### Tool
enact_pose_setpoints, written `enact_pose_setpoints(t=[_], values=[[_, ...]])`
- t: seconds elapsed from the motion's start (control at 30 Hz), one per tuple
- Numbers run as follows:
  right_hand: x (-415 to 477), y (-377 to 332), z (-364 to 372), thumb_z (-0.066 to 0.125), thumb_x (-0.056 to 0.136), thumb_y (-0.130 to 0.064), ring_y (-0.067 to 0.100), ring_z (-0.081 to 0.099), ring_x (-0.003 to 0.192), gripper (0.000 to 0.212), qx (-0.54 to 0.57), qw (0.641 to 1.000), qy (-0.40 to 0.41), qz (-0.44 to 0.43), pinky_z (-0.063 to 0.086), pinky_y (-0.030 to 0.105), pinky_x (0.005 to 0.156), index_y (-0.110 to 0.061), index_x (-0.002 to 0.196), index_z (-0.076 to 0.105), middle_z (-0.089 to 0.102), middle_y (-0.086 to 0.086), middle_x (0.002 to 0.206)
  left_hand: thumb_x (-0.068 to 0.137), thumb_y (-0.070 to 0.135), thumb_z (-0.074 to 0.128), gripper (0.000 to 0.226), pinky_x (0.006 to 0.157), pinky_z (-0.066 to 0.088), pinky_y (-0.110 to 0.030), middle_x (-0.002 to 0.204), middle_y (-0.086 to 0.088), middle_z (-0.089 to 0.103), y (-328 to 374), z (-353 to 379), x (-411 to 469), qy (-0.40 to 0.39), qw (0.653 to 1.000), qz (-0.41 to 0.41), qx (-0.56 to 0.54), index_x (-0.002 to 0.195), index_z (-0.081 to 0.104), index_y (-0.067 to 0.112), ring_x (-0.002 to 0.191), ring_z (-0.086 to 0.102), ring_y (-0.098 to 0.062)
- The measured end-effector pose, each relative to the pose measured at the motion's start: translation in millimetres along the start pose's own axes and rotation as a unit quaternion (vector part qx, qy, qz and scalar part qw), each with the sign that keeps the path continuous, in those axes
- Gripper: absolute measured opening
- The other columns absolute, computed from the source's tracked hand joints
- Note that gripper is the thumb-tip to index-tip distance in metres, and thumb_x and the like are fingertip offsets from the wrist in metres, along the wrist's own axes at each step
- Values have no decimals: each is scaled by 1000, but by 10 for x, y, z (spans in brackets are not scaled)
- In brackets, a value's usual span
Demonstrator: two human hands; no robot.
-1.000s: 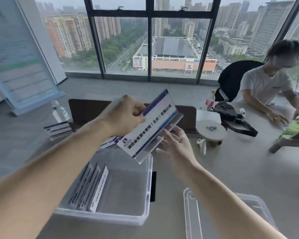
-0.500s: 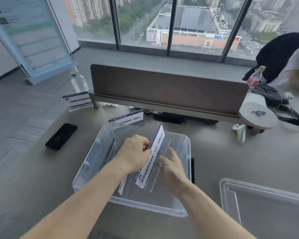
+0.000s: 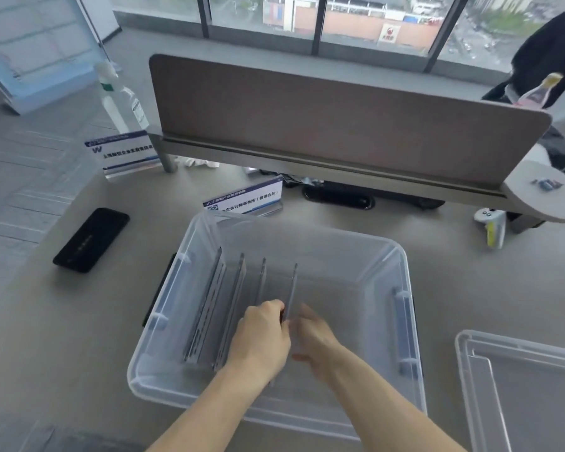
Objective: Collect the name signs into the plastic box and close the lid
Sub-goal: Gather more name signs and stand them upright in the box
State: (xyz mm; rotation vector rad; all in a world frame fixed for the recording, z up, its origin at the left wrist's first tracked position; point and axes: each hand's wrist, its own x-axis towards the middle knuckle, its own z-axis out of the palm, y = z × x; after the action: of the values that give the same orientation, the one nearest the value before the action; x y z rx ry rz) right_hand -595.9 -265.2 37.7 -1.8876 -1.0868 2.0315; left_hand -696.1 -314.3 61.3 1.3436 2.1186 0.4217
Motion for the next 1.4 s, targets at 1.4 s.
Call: enact_pose_setpoints(t=[1.4], values=[[-217, -2288, -347, 65, 95, -22, 8, 62, 92, 38, -11, 961, 32, -273, 54, 47, 101, -19, 133, 59, 65, -9, 103, 95, 33, 65, 36, 94, 44, -28, 123, 2, 70, 529, -2323, 1258, 60, 996, -32, -49, 128, 64, 19, 113, 63, -16]])
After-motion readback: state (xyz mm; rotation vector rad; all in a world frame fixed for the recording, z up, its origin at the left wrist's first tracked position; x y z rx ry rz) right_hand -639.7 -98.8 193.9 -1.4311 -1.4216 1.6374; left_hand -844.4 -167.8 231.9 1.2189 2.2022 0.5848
